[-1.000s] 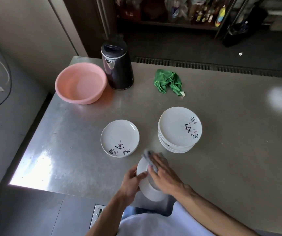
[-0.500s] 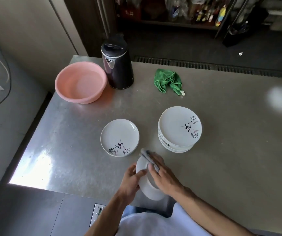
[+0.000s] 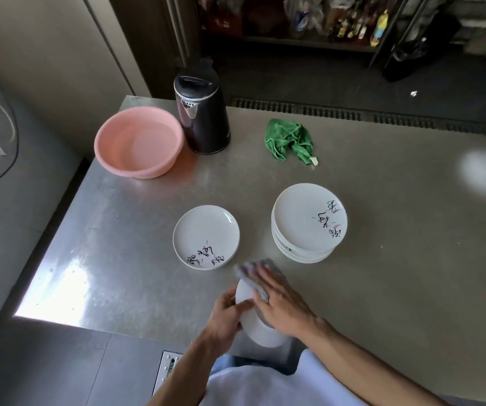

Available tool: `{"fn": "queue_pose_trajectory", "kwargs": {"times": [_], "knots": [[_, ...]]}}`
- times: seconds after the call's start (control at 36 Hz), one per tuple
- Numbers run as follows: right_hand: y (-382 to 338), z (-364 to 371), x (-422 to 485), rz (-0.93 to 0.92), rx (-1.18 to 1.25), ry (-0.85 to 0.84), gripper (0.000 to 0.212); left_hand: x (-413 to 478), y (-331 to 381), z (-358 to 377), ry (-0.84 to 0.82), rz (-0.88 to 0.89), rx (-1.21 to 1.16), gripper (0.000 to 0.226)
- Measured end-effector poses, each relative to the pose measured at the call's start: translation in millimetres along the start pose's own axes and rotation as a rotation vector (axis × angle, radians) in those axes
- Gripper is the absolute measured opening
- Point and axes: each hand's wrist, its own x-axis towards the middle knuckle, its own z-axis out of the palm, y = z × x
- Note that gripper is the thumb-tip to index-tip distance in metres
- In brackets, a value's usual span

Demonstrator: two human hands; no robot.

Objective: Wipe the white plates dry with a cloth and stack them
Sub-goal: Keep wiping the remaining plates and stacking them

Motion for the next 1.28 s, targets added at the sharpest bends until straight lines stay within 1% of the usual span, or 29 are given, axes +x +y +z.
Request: {"fn": "queue_pose_trajectory", "kwargs": {"times": [0.06,0.08,0.11,0.14,0.17,0.22,0.28,0.33,0.39,0.44,0.5,0.56,0.58,0.61,0.67,0.69,0.72,0.75,0.78,0.83,0.86,0.89,0.92,0.94,1.06,1.11,1.17,1.22,1.28], "knots": [[5.4,0.2,5.6,0.317,0.101,0.025,0.056,0.5,-3.1,-0.8,0.012,-0.010,-0.074,0.035],[8.5,0.3,8.0,0.449,0.168,-0.007,0.058,0.8,-4.0,-1.3,0.039,-0.015,-0.114,0.035],[9.9,-0.1,8.7,0.525,0.212,-0.041,0.060,1.7,-4.5,-2.3,0.067,-0.015,-0.144,0.037],[9.3,-0.6,7.9,0.542,0.231,-0.055,0.061,3.3,-4.2,-3.0,0.084,-0.012,-0.154,0.039],[8.4,-0.7,6.6,0.519,0.240,-0.056,0.060,4.9,-3.3,-3.7,0.088,-0.008,-0.148,0.039],[1.3,-5.3,3.3,0.412,0.276,-0.002,0.056,6.9,0.0,-4.3,0.083,0.006,-0.119,0.039],[-7.1,-12.8,1.5,0.243,0.346,0.025,0.051,6.5,2.7,-5.3,0.063,0.024,-0.091,0.049],[-15.0,-14.4,0.1,0.039,0.342,-0.008,0.050,3.7,5.1,-4.6,-0.013,0.051,-0.050,0.054],[-16.5,-9.8,-1.1,-0.062,0.262,-0.053,0.050,2.4,3.0,-3.7,-0.087,0.068,-0.007,0.053],[-11.1,-6.2,1.6,-0.064,0.144,-0.068,0.052,2.2,0.0,-3.4,-0.082,0.066,-0.009,0.045],[-4.9,-4.9,5.7,0.031,0.011,-0.031,0.052,2.2,-2.1,-3.6,-0.059,0.043,-0.024,0.045],[-0.9,-8.0,8.8,0.226,0.061,0.015,0.052,1.9,-3.0,-3.4,-0.057,0.028,-0.011,0.045],[0.4,-7.8,8.2,0.251,0.080,-0.004,0.053,1.5,-3.2,-3.5,-0.057,0.024,-0.008,0.044],[-0.1,-5.9,5.9,0.180,0.058,-0.038,0.054,1.0,-2.8,-3.4,-0.053,0.022,-0.011,0.043],[-2.0,-3.0,-2.5,-0.044,0.020,-0.127,0.054,0.9,-2.4,-3.4,-0.032,0.027,-0.014,0.039],[-2.0,-3.0,-6.1,-0.124,0.020,-0.155,0.054,1.1,-2.4,-3.1,-0.026,0.032,-0.009,0.037],[-1.2,-3.6,-6.7,-0.153,0.015,-0.156,0.053,0.9,-1.8,-2.5,-0.026,0.034,-0.004,0.037],[0.1,-3.9,-5.0,-0.130,0.010,-0.124,0.052,0.6,-1.3,-2.0,-0.030,0.031,0.000,0.038],[0.1,-4.2,-1.8,-0.055,0.002,-0.081,0.051,0.4,-1.1,-1.7,-0.039,0.026,-0.001,0.039],[2.0,-4.6,3.2,0.237,0.065,-0.024,0.048,0.5,-2.1,-2.4,-0.035,0.008,-0.035,0.043],[4.1,-5.9,5.4,0.395,0.139,-0.034,0.051,0.4,-3.0,-2.9,-0.016,-0.003,-0.070,0.042],[6.6,-6.9,6.6,0.509,0.194,-0.060,0.054,0.4,-3.8,-3.3,0.003,-0.011,-0.100,0.041],[8.2,-8.6,6.6,0.560,0.218,-0.084,0.057,0.4,-4.1,-3.7,0.018,-0.015,-0.118,0.039],[8.2,-9.9,5.1,0.570,0.222,-0.106,0.058,0.5,-3.8,-3.8,0.030,-0.019,-0.126,0.039],[-0.6,-15.5,-1.1,0.466,0.284,-0.091,0.056,4.2,3.0,-3.3,0.060,-0.028,-0.089,0.047],[-12.2,-20.2,-2.5,0.291,0.329,-0.013,0.052,5.5,6.4,-4.0,0.055,-0.024,-0.045,0.048],[-22.9,-20.1,-3.0,0.082,0.321,0.015,0.048,4.8,9.3,-4.3,0.024,-0.020,0.027,0.047],[-25.7,-14.4,-3.9,-0.029,0.270,-0.035,0.049,3.0,9.9,-3.7,-0.023,-0.010,0.088,0.044],[-21.3,-9.3,-4.9,-0.040,0.213,-0.105,0.052,1.7,9.0,-3.0,-0.038,-0.010,0.101,0.038]]}}
